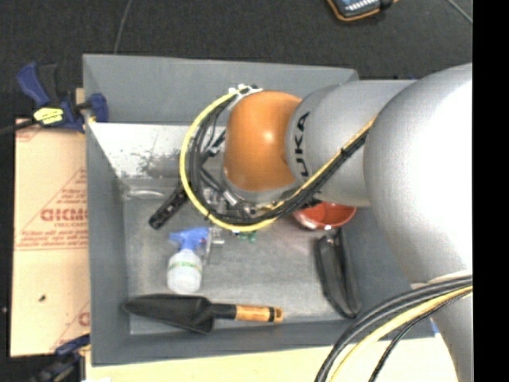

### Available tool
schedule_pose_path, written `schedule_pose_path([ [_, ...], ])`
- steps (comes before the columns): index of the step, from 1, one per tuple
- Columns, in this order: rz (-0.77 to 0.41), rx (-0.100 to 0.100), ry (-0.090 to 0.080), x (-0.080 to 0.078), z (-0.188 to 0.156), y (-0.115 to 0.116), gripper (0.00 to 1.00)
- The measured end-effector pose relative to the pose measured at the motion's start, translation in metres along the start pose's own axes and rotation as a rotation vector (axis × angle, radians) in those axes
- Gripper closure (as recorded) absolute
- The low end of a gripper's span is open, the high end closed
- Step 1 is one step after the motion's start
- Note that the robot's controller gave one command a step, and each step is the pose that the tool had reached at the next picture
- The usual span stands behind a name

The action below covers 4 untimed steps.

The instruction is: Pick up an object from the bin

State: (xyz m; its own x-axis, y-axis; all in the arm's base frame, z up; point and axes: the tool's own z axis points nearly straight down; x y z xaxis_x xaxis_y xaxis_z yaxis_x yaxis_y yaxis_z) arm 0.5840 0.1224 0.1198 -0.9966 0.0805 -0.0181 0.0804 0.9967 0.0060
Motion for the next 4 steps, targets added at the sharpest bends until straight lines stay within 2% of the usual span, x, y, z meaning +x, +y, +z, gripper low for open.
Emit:
schedule_pose_path([
  [1,-0.174,0.002,0.014,-0.004,0.048,-0.018,0.00],
  [2,0.080,-0.002,-0.004,-0.011,0.049,-0.005,0.00],
  [3,-0.165,0.001,0.012,-0.005,0.048,-0.018,1.00],
  [4,-0.165,0.001,0.012,-0.005,0.048,-0.018,1.00],
])
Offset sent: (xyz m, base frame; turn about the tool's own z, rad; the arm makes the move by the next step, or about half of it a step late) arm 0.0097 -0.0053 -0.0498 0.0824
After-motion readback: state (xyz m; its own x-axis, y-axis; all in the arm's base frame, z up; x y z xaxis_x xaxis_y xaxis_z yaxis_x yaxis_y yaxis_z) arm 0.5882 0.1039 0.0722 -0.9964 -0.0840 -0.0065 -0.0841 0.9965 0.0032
